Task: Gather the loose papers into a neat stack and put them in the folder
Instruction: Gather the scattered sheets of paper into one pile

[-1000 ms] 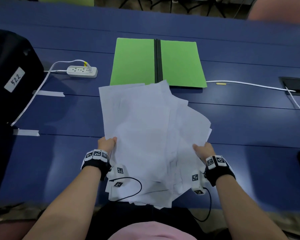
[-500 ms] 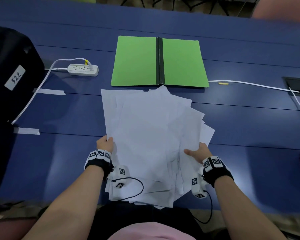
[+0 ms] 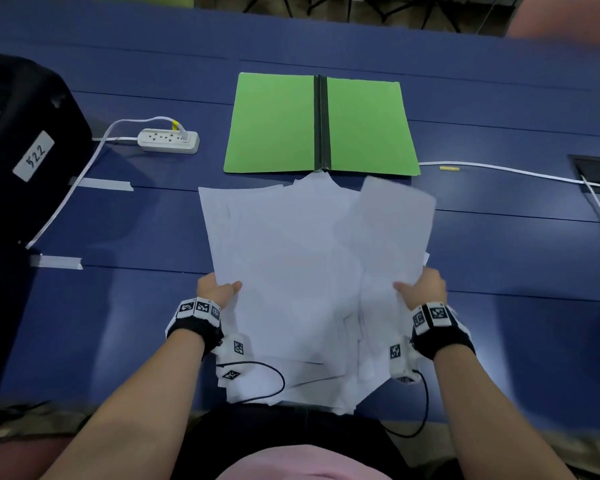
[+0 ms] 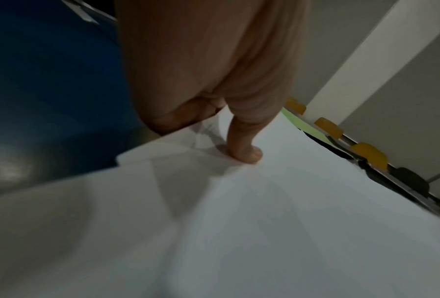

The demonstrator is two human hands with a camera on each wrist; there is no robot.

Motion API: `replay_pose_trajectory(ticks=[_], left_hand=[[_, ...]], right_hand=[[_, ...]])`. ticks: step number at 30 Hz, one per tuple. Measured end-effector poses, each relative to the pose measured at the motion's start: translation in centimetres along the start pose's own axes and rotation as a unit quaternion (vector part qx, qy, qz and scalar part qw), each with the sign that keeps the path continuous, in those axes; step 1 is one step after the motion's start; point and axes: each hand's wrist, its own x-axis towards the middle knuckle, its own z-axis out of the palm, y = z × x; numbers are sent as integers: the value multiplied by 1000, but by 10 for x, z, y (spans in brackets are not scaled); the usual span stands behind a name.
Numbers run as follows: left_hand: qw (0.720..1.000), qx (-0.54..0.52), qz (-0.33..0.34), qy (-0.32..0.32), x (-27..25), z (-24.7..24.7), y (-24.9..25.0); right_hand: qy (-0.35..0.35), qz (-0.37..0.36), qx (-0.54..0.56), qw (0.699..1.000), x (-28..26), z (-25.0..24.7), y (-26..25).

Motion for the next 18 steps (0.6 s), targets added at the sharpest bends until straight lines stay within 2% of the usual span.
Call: replay_pose_trajectory(ticks=[2,4,8,10,13,18], left_hand=[[1000,28,6,12,2,1,1],[999,42,6,13,3,3,2],[998,64,3,24,5,4,-2],[998,51,-5,24,5,4,-5],[998,61,-9,1,7,4,-7],[996,81,5,-27,8,0,-9]], right_hand=[[81,-23,8,996,-1,-21,-25],[150,-77,36,985,-4,-43,-49],[212,-189,98,954,-17,-85,-87],[210,-232,155,937,-27,-101,-104],[161,-278,211,923,-42,-111,-121],[90,-338,169,921,-57,-108,-142]])
